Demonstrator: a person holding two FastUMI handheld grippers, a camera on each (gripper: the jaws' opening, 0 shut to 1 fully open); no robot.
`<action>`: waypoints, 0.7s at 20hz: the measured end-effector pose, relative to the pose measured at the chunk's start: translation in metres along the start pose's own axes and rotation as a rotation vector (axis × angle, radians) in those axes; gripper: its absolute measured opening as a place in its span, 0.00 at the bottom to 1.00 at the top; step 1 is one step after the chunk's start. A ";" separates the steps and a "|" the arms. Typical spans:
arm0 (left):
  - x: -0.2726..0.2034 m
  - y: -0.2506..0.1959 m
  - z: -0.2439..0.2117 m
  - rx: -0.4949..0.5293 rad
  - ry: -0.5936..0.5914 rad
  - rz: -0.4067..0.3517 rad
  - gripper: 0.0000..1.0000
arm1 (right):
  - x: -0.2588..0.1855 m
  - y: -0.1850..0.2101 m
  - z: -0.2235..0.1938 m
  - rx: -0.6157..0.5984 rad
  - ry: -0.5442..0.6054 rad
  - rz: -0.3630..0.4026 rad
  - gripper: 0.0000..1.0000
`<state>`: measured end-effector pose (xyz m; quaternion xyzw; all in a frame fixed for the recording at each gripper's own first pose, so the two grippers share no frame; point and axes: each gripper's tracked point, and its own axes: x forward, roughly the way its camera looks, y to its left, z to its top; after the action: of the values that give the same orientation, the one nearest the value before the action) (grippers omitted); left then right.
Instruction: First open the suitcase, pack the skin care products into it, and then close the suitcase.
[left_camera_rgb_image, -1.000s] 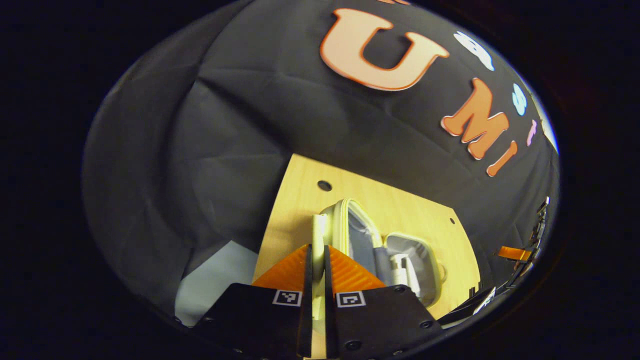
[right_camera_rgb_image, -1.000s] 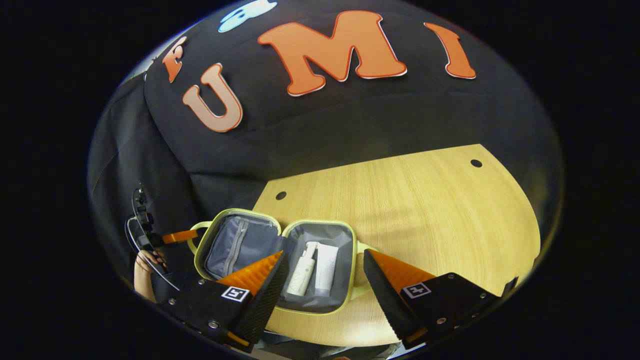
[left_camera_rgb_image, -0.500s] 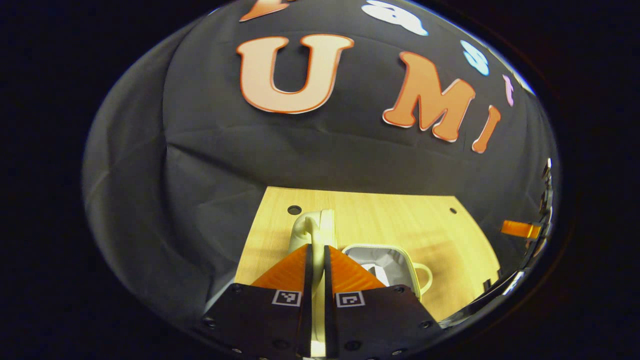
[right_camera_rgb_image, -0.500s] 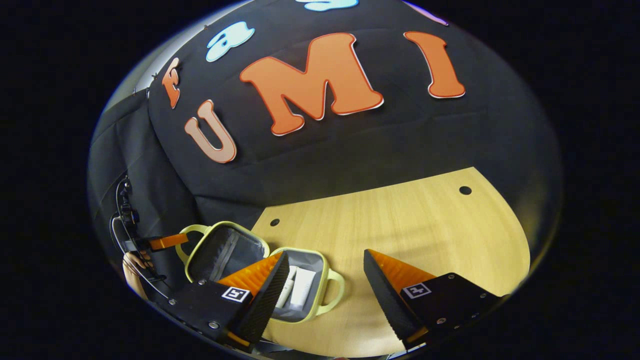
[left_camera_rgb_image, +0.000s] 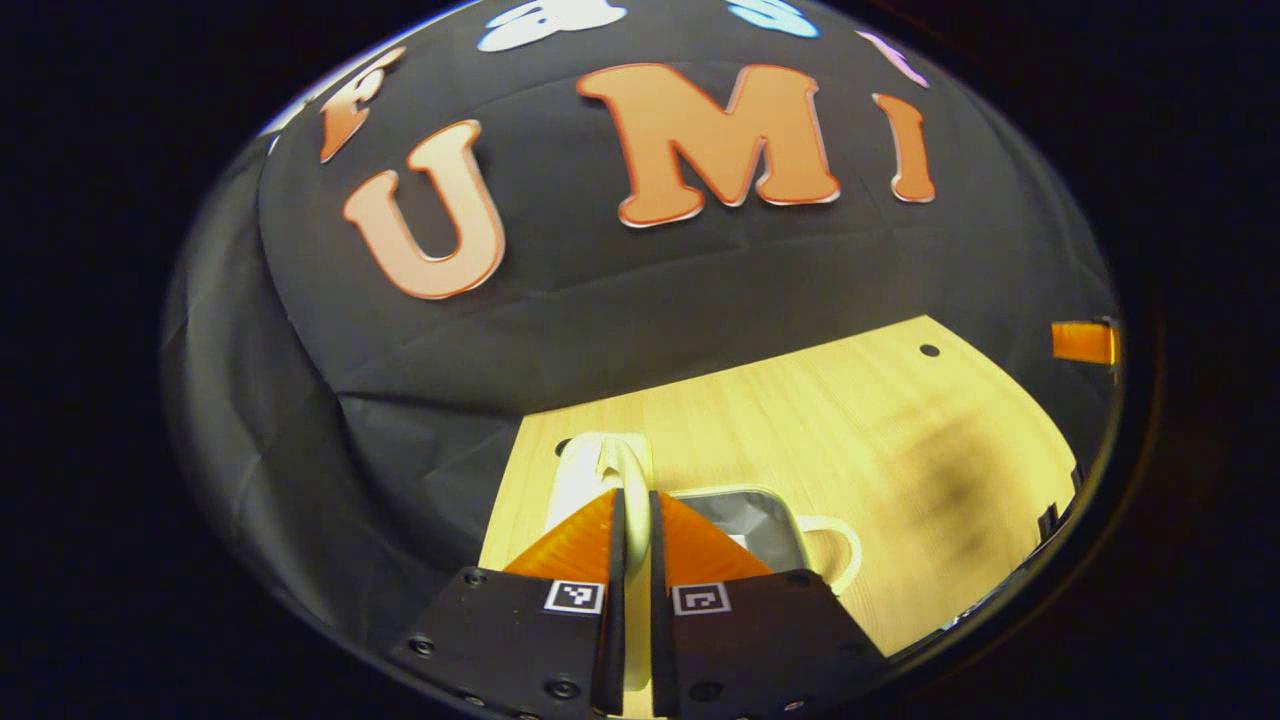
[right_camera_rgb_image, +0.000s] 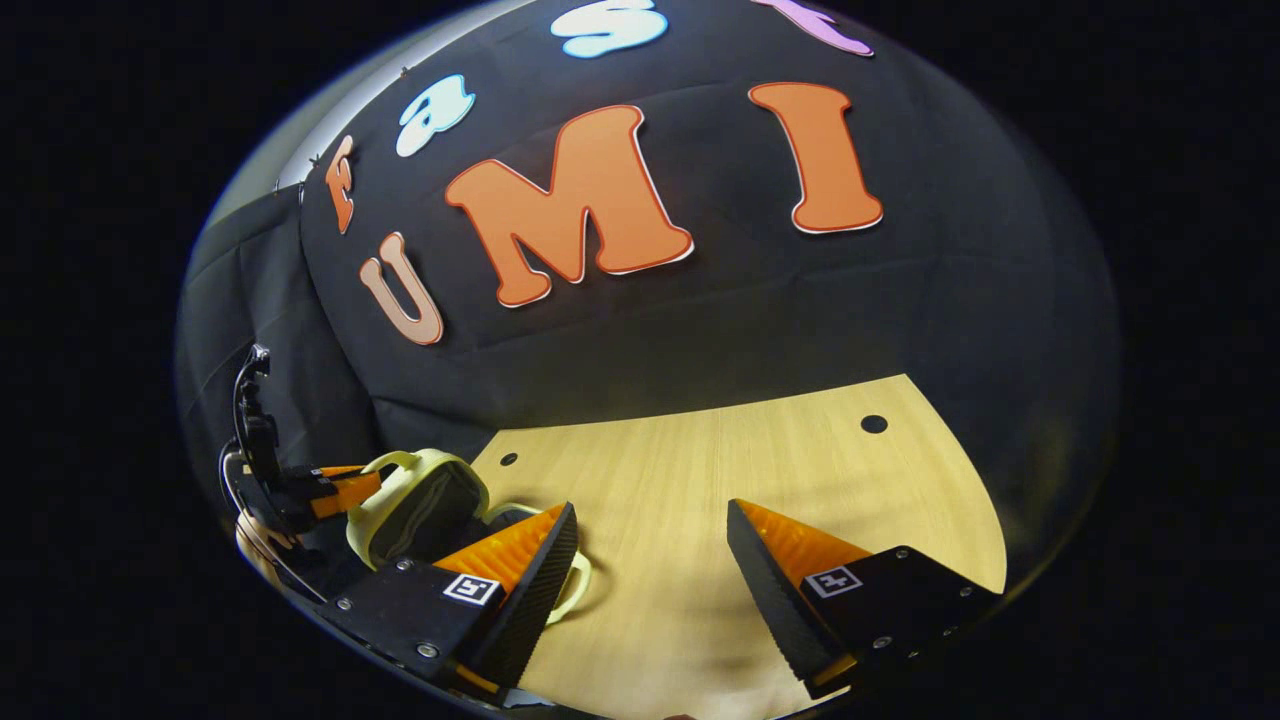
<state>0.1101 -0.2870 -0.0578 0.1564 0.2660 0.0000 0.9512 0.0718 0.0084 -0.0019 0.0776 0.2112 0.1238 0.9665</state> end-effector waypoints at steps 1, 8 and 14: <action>0.007 -0.024 0.000 0.020 0.008 -0.008 0.11 | 0.000 -0.009 -0.001 -0.002 -0.001 -0.001 0.95; 0.111 -0.145 -0.047 0.133 0.117 -0.078 0.11 | 0.003 -0.062 -0.010 -0.021 -0.011 -0.018 0.95; 0.175 -0.173 -0.100 0.135 0.196 -0.081 0.12 | 0.004 -0.090 -0.037 -0.013 0.045 -0.062 0.95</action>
<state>0.1955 -0.4069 -0.2786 0.2083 0.3631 -0.0408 0.9072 0.0780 -0.0730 -0.0549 0.0621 0.2345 0.0970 0.9653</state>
